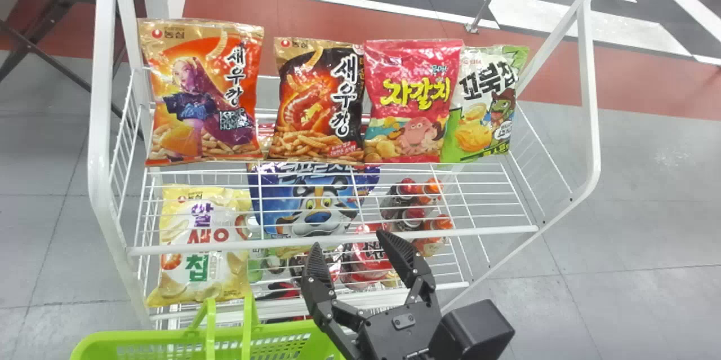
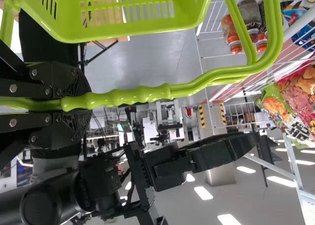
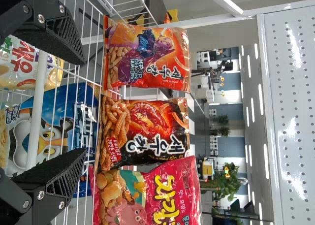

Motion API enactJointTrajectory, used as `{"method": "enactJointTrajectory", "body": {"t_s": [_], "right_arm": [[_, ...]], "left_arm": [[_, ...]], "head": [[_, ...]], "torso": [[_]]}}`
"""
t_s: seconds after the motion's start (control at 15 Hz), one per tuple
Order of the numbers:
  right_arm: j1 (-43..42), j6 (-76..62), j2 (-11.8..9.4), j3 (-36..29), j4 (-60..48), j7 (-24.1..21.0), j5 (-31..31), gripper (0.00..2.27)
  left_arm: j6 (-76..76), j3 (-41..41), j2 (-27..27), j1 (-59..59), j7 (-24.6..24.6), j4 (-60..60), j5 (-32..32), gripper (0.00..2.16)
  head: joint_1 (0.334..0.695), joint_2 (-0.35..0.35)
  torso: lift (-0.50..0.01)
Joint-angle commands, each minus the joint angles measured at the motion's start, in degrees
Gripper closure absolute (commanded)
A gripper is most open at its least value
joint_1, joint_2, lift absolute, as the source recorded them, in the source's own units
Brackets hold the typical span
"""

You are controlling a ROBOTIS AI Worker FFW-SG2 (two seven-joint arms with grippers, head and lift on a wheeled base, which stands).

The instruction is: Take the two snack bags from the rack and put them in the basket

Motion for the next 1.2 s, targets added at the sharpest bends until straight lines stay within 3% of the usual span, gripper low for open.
{"method": "enactJointTrajectory", "body": {"t_s": [0.0,0.53,0.73,0.87,1.13], "right_arm": [[0.0,0.0,-0.1,0.1,0.1,0.0,0.0,0.21],[-0.5,0.0,-0.1,0.0,0.2,0.0,-0.2,0.21],[-5.6,1.0,0.1,1.4,2.7,0.1,-1.8,0.21],[-12.0,1.2,1.0,3.9,6.5,0.0,-1.8,0.21],[-24.4,10.2,5.3,7.6,11.7,-0.4,-0.3,0.21]], "left_arm": [[0.0,0.0,0.0,0.0,0.0,0.0,0.0,1.88],[-0.2,0.0,0.0,-0.1,-0.1,0.2,-0.1,1.88],[-0.2,-0.5,0.1,0.0,-0.1,0.3,-0.4,1.88],[0.0,-1.8,0.1,-0.1,0.0,0.8,-1.8,1.88],[0.9,-3.1,0.5,-2.3,0.3,2.1,-2.6,1.88]], "head": [[0.695,-0.328],[0.695,-0.326],[0.695,-0.323],[0.695,-0.307],[0.695,-0.203]], "torso": [[-0.011],[-0.011],[-0.011],[-0.011],[-0.011]]}}
